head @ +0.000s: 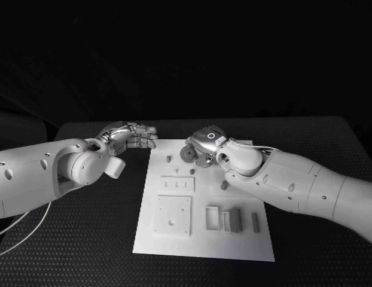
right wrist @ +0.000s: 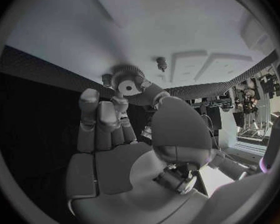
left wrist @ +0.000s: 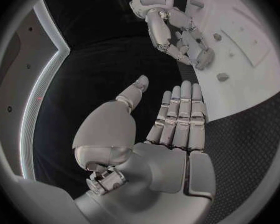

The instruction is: Assemble the parts on the task board

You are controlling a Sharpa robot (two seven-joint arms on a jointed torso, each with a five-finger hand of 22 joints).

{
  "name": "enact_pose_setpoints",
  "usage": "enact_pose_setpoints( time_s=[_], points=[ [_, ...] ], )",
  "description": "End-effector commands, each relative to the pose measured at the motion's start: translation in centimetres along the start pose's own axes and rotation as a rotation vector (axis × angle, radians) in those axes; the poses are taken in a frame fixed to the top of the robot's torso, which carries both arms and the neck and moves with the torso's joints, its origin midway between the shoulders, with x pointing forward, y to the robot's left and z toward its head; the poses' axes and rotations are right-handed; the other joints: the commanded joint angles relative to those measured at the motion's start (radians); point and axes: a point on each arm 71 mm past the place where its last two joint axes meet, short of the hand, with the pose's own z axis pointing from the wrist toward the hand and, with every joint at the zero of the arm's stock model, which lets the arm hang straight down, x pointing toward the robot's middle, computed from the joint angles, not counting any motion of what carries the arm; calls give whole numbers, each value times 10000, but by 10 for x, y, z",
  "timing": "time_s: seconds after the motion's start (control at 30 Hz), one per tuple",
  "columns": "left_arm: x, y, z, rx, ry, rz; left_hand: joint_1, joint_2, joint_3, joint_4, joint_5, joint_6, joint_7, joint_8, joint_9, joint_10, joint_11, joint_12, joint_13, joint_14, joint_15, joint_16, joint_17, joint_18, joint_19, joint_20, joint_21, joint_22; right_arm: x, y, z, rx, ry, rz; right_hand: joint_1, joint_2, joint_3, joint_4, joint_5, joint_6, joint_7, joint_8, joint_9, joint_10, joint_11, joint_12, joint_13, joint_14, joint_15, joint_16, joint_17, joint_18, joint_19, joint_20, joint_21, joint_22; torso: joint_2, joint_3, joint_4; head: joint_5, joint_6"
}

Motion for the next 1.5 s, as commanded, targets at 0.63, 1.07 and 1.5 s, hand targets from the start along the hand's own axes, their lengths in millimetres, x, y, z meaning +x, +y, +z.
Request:
enact_pose_setpoints(
  time_s=[0.63,1.07,1.5],
  points=[
    [3,-2,1,78,186,-47,70,31,-62,3,29,-32,61,-63,-19,-60,35,-47,16,44,3,-57,20,-98,60,-34,-61,-12,-3,8,-1,31,-484,-469,14,-95,10,-46,39,648,400,122,145,109,-95,63,-62,91,-57,-25,6,468,89,-72,6,187,-1,4,4,0,4],
    [2,-1,0,51,186,-51,68,29,-64,3,28,-33,59,-63,-19,-61,35,-51,18,45,3,-65,26,-98,59,-33,-61,-15,-8,11,-2,197,-879,-477,21,-129,21,-30,37,680,384,135,169,172,-111,77,-94,141,-73,-26,-2,468,134,-77,26,186,7,-5,16,12,-2],
    [2,-1,0,32,204,-57,64,26,-68,3,28,-33,56,-63,-20,-62,36,-54,20,46,4,-73,32,-99,57,-32,-62,-17,-7,11,0,236,-718,-550,23,-149,34,-12,39,686,378,134,180,200,-117,75,-118,166,-79,-34,-9,468,156,-80,32,183,-1,-1,-2,30,-10]
  ],
)
